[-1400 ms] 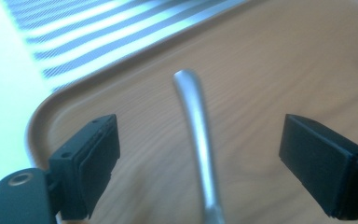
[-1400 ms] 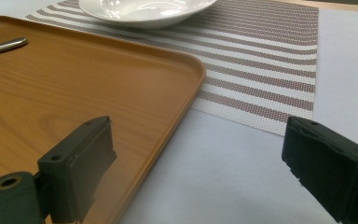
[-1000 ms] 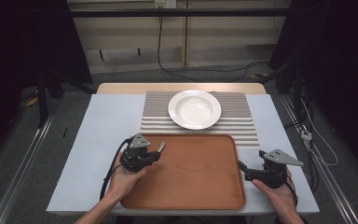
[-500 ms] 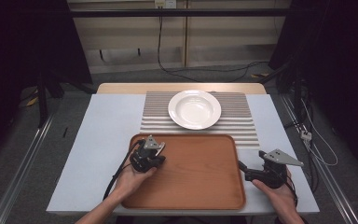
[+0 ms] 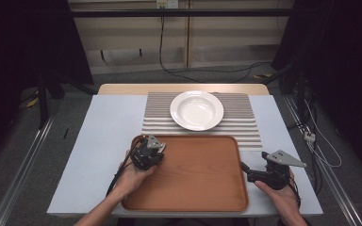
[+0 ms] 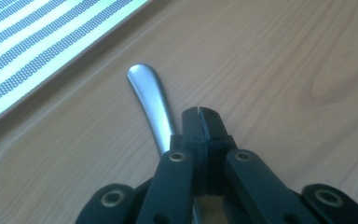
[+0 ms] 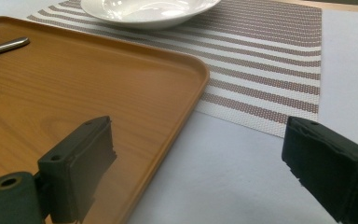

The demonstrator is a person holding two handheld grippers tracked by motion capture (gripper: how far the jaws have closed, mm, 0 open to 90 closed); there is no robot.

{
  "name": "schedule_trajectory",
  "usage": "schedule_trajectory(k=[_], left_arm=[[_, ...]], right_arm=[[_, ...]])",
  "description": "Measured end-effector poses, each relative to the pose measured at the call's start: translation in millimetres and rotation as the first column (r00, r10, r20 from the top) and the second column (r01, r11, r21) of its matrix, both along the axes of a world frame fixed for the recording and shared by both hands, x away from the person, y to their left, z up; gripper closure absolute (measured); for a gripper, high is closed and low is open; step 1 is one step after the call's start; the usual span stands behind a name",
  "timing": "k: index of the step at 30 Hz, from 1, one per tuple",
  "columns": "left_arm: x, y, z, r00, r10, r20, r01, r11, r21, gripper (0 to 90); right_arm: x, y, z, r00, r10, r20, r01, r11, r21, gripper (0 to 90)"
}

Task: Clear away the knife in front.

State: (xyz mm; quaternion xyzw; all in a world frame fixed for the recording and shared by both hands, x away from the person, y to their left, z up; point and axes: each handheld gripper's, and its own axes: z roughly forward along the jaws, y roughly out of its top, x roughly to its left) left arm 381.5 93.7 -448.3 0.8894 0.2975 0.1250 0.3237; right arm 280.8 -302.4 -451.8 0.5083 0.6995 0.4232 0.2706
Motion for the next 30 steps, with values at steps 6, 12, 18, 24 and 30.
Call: schedule_trajectory(k=[6,12,18,24,30], left_arm=[[-0.2,3.9,2.4,0.9997,0.018,-0.015,-0.017,0.9996,0.022,90.0],[0.9,8.5,3.4,0.9991,0.031,-0.03,-0.03,0.9993,0.024,90.0],[3.9,15.2,4.1,0.9977,0.05,-0.045,-0.049,0.9985,0.024,90.0],[3.7,22.8,4.3,0.9969,0.062,-0.049,-0.061,0.9979,0.023,90.0],[2.9,30.5,5.0,0.9947,0.085,-0.058,-0.083,0.9962,0.025,90.0]], right_arm=[[-0.8,0.0,0.5,1.0,0.001,0.0,-0.001,1.0,0.002,8.7],[-0.8,0.1,0.4,1.0,0.003,0.001,-0.003,1.0,-0.001,8.7],[-0.9,0.4,0.5,1.0,0.006,0.002,-0.006,1.0,0.0,8.7],[-0.7,0.2,0.5,1.0,0.006,0.001,-0.006,1.0,0.0,8.6],[-0.8,0.4,0.5,1.0,0.006,0.001,-0.006,1.0,0.0,8.7]])
